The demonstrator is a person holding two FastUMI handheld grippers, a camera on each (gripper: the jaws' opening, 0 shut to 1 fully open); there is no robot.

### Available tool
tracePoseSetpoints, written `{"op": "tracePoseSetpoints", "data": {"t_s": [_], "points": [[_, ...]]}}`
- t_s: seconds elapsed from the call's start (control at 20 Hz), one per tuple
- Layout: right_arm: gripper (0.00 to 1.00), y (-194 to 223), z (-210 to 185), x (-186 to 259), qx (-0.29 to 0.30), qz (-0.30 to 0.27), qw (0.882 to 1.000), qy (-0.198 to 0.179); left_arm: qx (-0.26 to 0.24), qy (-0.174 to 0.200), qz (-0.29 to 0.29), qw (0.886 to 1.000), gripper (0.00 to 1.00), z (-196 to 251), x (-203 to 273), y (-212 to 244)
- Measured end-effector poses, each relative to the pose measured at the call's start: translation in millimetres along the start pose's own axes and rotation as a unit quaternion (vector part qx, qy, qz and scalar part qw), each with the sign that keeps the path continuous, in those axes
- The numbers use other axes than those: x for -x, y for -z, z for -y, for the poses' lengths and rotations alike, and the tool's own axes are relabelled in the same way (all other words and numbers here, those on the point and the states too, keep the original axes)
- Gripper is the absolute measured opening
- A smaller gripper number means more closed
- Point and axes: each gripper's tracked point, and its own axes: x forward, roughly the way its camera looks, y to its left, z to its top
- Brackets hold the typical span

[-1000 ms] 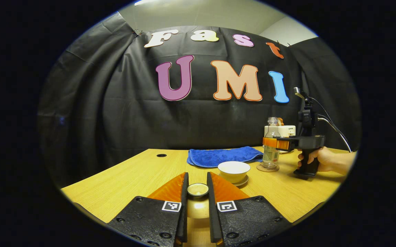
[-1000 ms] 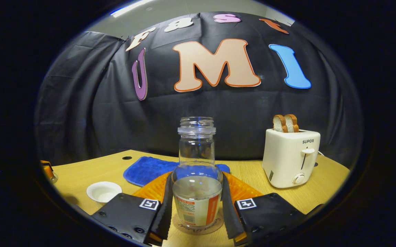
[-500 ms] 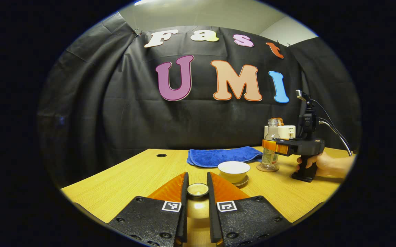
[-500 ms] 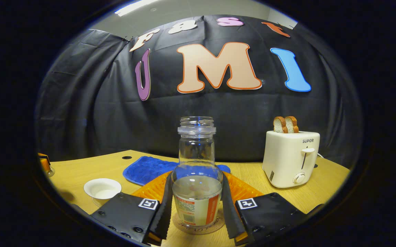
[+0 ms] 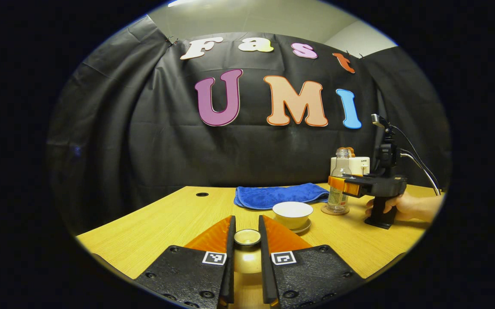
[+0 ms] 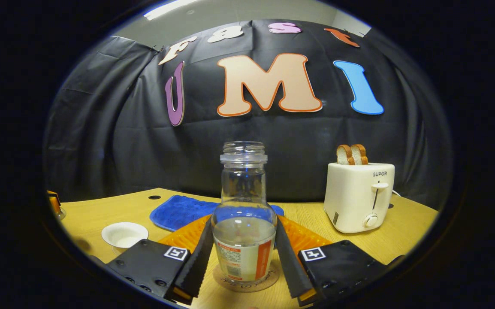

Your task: Open the teacup lid with one hand, grasp the water bottle and pour water into the teacup with the other hand; after pouring, place the water bottle on the coaster and then close the teacup lid.

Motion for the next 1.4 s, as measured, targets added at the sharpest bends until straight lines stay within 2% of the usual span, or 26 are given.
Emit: {"op": "tracePoseSetpoints", "data": {"t_s": [0.05,0.15,0.25,0.45,0.5,0.55,0.6,0.65,0.7,0.75,0.8,0.95,1.05,1.15,1.3,1.4], "points": [[0.8,0.1,2.4,2.6,0.0,0.001,1.0,0.005,0.0,0.003,0.0,1.0,0.23,2.0,-0.5,0.6],[0.87,-0.5,5.1,6.7,0.001,0.002,1.0,0.013,0.001,0.004,-0.001,1.0,0.23,2.6,-2.6,0.8],[0.84,-0.2,4.2,14.4,0.001,0.002,1.0,0.012,0.002,0.015,0.001,1.0,0.23,9.6,-6.8,0.5],[0.88,-1.0,3.8,35.3,0.0,0.003,1.0,0.003,0.002,0.041,0.0,0.999,0.23,25.0,-23.6,1.0],[0.84,-1.3,5.0,40.8,0.0,0.004,1.0,0.001,0.001,0.05,0.0,0.999,0.23,28.6,-28.8,0.4],[0.88,-1.6,4.6,46.7,0.0,0.004,1.0,-0.001,0.002,0.057,0.001,0.998,0.23,34.1,-33.8,0.4],[0.83,-1.7,6.1,52.6,0.0,0.003,1.0,-0.001,0.001,0.067,0.001,0.998,0.23,39.3,-39.8,0.1],[0.88,-1.6,7.0,58.2,0.0,0.004,1.0,-0.004,0.001,0.076,0.001,0.997,0.23,45.0,-46.3,0.6],[0.83,-2.2,8.6,64.2,0.0,0.003,1.0,-0.004,0.001,0.085,0.001,0.996,0.23,50.1,-52.6,0.5],[0.84,-2.3,10.7,71.5,0.0,0.004,1.0,-0.004,0.001,0.09,0.001,0.996,0.21,52.9,-59.2,1.1],[0.93,-2.9,13.5,79.5,0.0,0.005,1.0,-0.004,0.001,0.096,0.0,0.995,0.26,57.8,-66.7,1.5],[0.87,-3.5,21.7,104.8,0.0,0.006,1.0,-0.002,0.0,0.103,0.0,0.995,0.21,66.6,-85.0,0.4],[0.84,-4.0,29.5,121.7,0.0,0.007,1.0,-0.003,0.0,0.111,0.0,0.994,0.23,74.0,-94.3,0.6],[0.92,-5.9,34.1,138.4,0.0,0.007,1.0,-0.003,-0.001,0.115,-0.001,0.993,0.23,78.9,-104.1,0.5],[0.84,-6.4,41.2,160.4,0.0,0.008,1.0,0.0,-0.002,0.112,-0.003,0.994,0.23,82.7,-116.7,0.9],[0.84,-7.3,43.6,170.8,0.0,0.008,1.0,-0.001,-0.005,0.109,-0.005,0.994,0.23,85.7,-125.8,1.5]]}}
